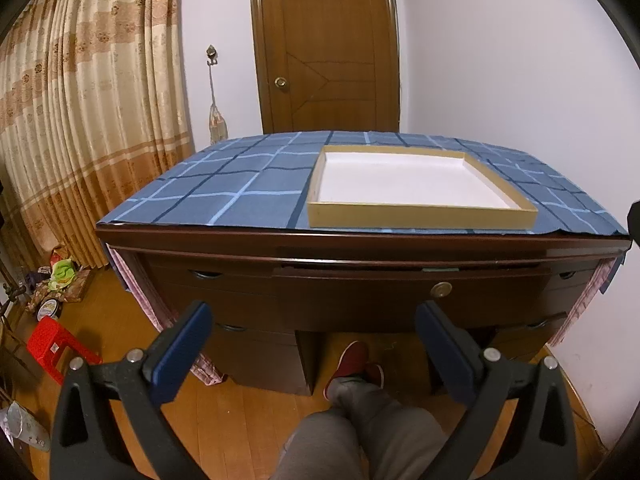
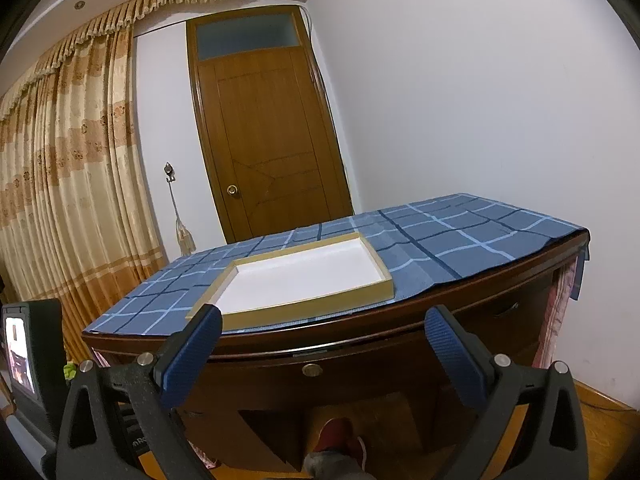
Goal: Take underwear out of drawer
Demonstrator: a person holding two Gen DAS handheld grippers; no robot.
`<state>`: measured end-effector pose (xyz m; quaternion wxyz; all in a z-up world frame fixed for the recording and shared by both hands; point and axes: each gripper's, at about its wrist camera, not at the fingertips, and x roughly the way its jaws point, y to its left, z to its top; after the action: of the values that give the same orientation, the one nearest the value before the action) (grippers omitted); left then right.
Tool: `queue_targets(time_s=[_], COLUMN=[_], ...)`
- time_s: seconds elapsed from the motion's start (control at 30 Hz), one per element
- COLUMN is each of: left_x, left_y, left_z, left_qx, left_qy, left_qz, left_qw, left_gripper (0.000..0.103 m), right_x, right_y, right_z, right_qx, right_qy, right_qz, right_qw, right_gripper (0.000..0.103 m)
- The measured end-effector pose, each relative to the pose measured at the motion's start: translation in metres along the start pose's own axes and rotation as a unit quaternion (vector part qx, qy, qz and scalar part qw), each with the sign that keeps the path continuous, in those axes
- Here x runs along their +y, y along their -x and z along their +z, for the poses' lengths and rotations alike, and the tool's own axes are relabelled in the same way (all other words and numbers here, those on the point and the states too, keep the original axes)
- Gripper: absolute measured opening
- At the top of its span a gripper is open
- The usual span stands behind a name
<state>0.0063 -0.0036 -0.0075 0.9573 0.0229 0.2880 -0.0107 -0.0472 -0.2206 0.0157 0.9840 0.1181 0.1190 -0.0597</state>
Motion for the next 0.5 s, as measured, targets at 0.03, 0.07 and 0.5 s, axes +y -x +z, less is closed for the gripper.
queue_targets(time_s=[0.03, 0.07, 0.5], left_x=[0.0008, 0.0013, 0.0034], left_y=[-0.0005, -0.0009, -0.008], left_z=[-0.0004, -0.0007, -0.0014], left_qx=[0.001, 0.001, 0.0], left_qy=[0.0, 0.001, 0.007], left_qz=[-0.001, -0.001, -0.002], left_qw=[1.0, 1.0, 1.0], left_gripper=[0.103, 0.103, 0.103], right_x=[-0.0005, -0.0013, -0.0033], right_y=[-0.0007, -0.002, -0.0081], right_z=[-0.0004, -0.0002, -0.0034], right_qx=[0.001, 0.002, -0.002], right_qy=[-0.001, -0.002, 0.005], right_qz=[0.0, -0.001, -0.007], right_qw=[1.0, 1.0, 1.0], right_gripper=[0.103, 0.103, 0.103])
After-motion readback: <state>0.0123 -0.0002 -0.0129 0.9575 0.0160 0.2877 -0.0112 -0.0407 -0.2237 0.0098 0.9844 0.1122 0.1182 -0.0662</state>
